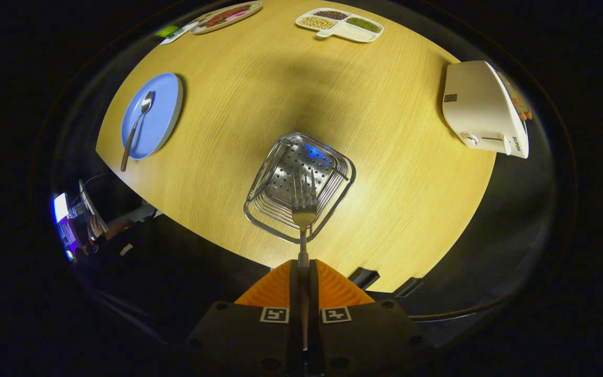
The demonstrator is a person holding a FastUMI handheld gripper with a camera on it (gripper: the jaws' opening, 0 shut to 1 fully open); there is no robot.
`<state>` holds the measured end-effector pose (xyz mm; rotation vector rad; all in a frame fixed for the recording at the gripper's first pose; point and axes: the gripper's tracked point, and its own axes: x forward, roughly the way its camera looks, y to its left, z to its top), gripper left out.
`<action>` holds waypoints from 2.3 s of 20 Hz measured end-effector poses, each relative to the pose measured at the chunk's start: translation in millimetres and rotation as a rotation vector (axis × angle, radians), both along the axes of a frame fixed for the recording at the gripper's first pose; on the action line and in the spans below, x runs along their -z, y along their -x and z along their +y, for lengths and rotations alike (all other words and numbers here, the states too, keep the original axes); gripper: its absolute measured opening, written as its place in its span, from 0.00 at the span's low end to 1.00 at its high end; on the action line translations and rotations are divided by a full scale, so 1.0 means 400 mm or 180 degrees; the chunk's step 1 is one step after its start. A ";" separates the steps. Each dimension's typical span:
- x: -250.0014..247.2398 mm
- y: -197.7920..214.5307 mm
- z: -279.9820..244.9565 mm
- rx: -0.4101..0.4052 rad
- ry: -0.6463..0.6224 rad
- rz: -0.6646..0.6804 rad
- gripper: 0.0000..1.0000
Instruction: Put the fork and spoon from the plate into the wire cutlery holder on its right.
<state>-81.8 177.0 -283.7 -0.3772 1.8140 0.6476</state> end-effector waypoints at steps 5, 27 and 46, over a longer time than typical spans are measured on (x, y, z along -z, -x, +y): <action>0.031 -0.027 0.010 -0.0052 0.0185 0.0166 0.08; -0.195 -0.122 0.188 0.0905 -0.1118 -0.1057 0.13; -0.167 0.111 0.929 0.0669 -0.1791 -0.0695 0.26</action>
